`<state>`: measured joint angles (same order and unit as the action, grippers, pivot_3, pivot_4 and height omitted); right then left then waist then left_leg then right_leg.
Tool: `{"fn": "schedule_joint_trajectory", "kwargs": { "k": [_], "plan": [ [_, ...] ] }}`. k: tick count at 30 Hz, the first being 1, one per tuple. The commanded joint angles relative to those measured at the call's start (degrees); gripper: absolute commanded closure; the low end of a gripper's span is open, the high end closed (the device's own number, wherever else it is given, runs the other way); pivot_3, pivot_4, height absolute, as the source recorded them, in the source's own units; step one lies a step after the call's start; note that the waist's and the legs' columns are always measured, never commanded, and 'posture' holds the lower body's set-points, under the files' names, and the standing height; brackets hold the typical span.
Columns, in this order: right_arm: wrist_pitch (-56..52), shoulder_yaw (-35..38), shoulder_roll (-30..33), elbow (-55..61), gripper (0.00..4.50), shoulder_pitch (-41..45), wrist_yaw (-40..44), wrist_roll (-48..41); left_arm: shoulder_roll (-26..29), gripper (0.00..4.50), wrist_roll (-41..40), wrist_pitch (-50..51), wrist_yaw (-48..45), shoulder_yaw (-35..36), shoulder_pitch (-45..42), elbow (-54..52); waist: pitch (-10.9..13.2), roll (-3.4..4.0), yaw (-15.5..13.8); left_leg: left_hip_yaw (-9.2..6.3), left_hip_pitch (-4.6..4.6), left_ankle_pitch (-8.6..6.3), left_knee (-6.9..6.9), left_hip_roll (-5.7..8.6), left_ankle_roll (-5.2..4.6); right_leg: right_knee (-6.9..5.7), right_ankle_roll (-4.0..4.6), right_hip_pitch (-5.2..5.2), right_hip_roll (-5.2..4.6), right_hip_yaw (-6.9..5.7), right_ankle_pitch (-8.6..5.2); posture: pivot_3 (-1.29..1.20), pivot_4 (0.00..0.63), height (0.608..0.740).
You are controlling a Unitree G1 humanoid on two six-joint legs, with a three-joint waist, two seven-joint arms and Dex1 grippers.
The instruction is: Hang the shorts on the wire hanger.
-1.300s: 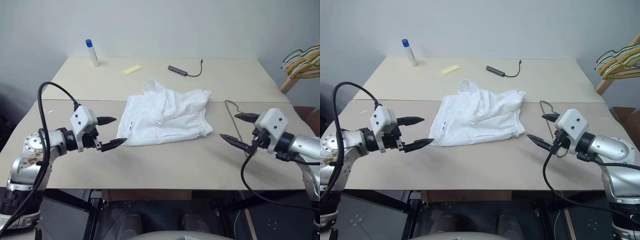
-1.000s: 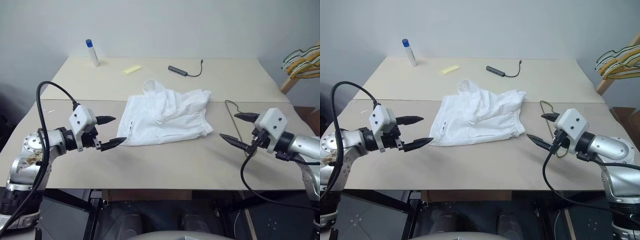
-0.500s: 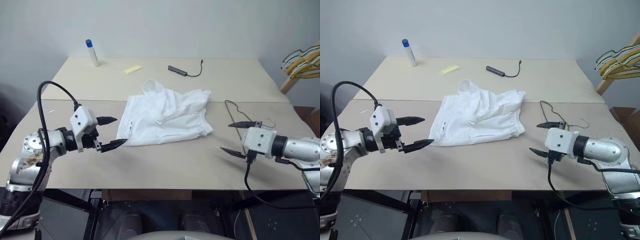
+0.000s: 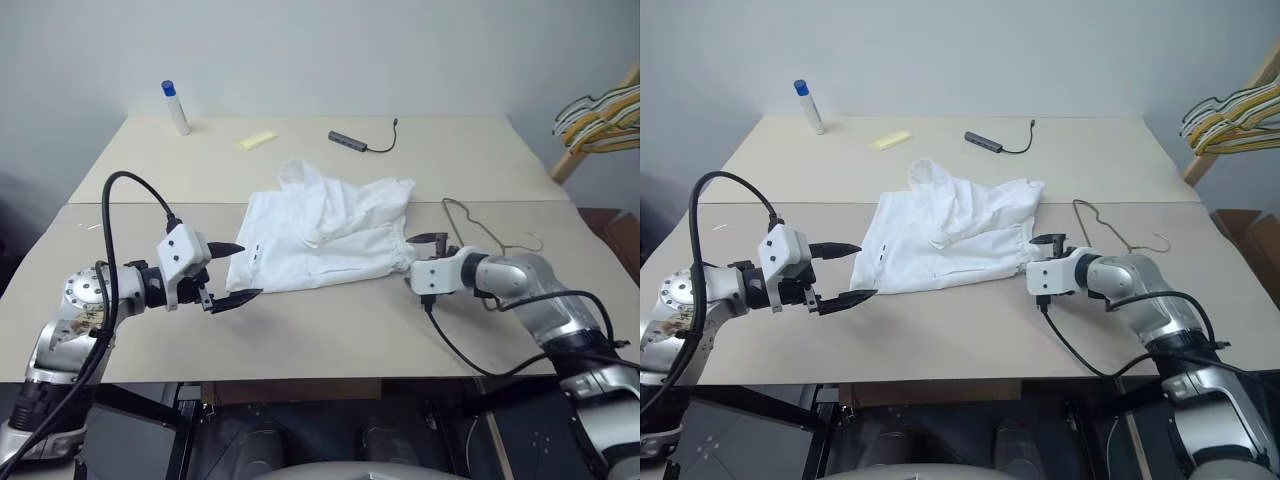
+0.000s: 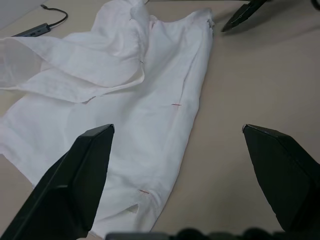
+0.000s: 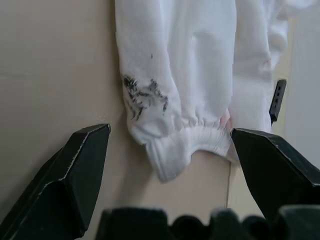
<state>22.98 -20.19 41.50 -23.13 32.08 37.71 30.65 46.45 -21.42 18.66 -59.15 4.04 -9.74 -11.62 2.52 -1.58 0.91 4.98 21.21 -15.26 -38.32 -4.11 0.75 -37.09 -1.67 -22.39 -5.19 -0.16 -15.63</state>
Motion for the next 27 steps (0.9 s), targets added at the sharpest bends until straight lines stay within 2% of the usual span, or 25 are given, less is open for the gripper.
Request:
{"fn": "schedule_joint_trajectory", "kwargs": {
  "k": [1, 8, 12, 20, 27],
  "plan": [
    [3.8, -1.9, -1.0, -5.5, 0.9, 4.0, -4.5, 3.3, 0.3, 0.0, 0.5, -0.9, 0.8, 0.9, 0.5, -2.0, 0.0, 0.0, -0.1, 0.01, 0.0, 0.0, 0.0, 0.0, 0.0, 0.0, 0.0, 0.0, 0.0, 0.0, 0.0, 0.07, 0.0, 0.74],
    [7.5, -4.4, -2.5, -11.8, 3.25, 7.7, -6.8, 4.7, 0.9, 0.0, 6.1, -2.9, 2.4, -1.8, 2.3, -2.5, 0.0, 0.01, -0.2, 0.0, -0.01, 0.01, 0.0, 0.0, 0.01, -0.02, 0.0, 0.0, 0.0, 0.01, 0.0, 0.09, 0.0, 0.74],
    [8.6, -4.5, -2.3, -11.8, 4.49, 7.6, -6.8, 4.5, 0.4, 0.0, 13.4, -5.2, 5.9, -5.9, 1.2, -0.3, 0.0, 0.02, -0.2, 0.0, -0.01, 0.01, 0.0, 0.0, 0.01, -0.02, 0.0, 0.01, -0.01, 0.01, 0.01, 0.08, 0.0, 0.74],
    [8.2, -3.6, -2.8, -9.4, 4.49, 7.0, -6.0, 2.7, -1.9, 0.0, 30.9, -15.7, 10.6, -18.4, -8.1, 13.7, 0.0, 0.04, -0.3, 0.01, -0.03, 0.01, 0.0, 0.02, 0.01, -0.03, -0.01, 0.02, 0.0, 0.0, 0.01, 0.07, 0.0, 0.74],
    [7.2, -2.7, -2.8, -6.9, 4.49, 6.5, -5.1, 1.3, -6.4, 0.0, 40.7, -18.5, 15.9, -24.1, -18.1, 29.9, -0.3, 0.21, -0.2, 0.02, -0.08, 0.02, -0.01, 0.04, 0.01, -0.04, -0.04, 0.08, -0.01, 0.01, 0.04, 0.04, 0.0, 0.74]
  ]
}}
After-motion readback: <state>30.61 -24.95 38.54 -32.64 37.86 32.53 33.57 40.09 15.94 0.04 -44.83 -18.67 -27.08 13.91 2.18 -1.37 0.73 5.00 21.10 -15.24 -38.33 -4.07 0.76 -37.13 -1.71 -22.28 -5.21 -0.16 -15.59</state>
